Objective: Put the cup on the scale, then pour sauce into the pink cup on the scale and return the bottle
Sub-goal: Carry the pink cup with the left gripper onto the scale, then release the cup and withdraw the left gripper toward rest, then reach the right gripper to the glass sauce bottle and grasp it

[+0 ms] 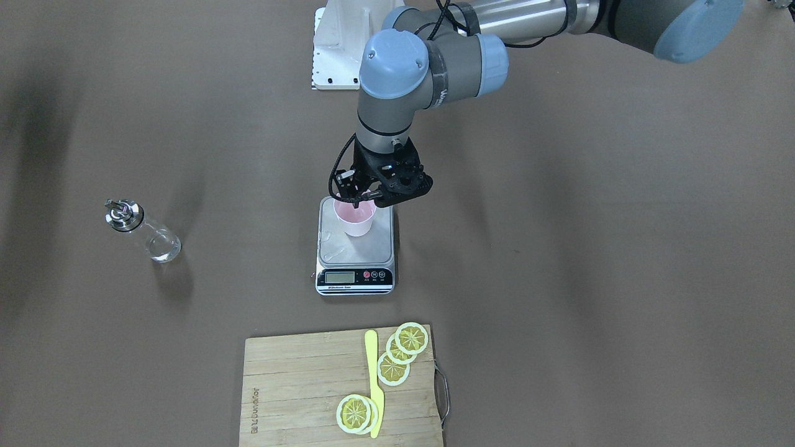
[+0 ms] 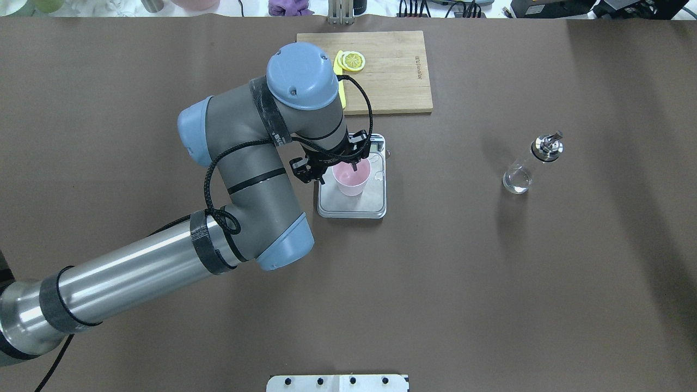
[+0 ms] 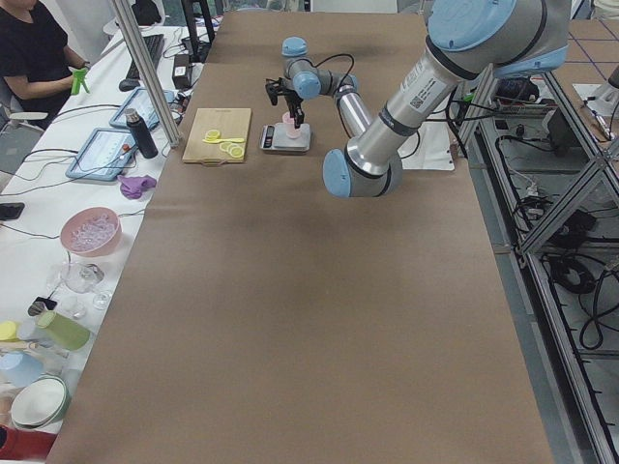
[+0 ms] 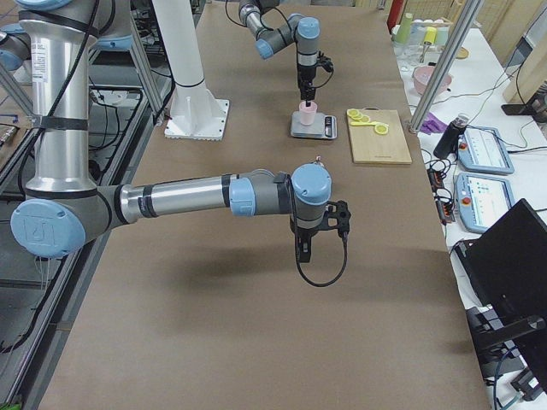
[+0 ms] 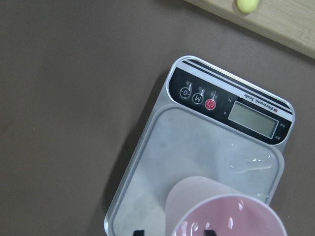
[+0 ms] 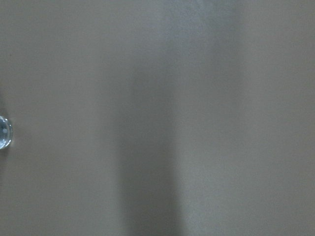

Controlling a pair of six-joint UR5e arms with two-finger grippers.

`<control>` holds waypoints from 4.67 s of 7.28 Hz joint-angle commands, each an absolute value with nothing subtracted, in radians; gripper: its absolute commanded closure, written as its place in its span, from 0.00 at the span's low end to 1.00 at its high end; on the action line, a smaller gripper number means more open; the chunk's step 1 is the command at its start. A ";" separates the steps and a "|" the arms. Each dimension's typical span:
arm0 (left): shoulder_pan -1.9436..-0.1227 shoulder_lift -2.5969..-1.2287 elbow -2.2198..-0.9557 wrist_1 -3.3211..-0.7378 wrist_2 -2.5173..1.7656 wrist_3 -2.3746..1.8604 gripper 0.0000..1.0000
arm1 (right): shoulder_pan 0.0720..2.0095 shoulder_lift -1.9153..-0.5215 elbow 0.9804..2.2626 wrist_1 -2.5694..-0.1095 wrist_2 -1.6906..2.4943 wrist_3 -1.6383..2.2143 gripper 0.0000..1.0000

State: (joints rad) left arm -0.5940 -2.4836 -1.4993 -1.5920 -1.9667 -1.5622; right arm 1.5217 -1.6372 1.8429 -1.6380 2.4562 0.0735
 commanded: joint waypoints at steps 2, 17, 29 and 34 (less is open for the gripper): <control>-0.620 -2.360 -1.673 -1.560 -1.968 -1.514 0.01 | 1.523 -1.681 2.131 -1.635 2.447 0.081 0.00; -0.925 -1.867 -2.071 -1.270 -1.960 -0.822 0.01 | 0.967 -1.867 2.187 -0.928 1.990 0.684 0.00; -0.920 -1.861 -2.060 -1.279 -1.962 -0.828 0.01 | 0.548 -1.829 1.930 -0.515 1.329 0.795 0.01; -0.917 -1.867 -2.051 -1.279 -1.962 -0.836 0.01 | 0.520 -1.706 1.797 -0.448 1.250 0.788 0.01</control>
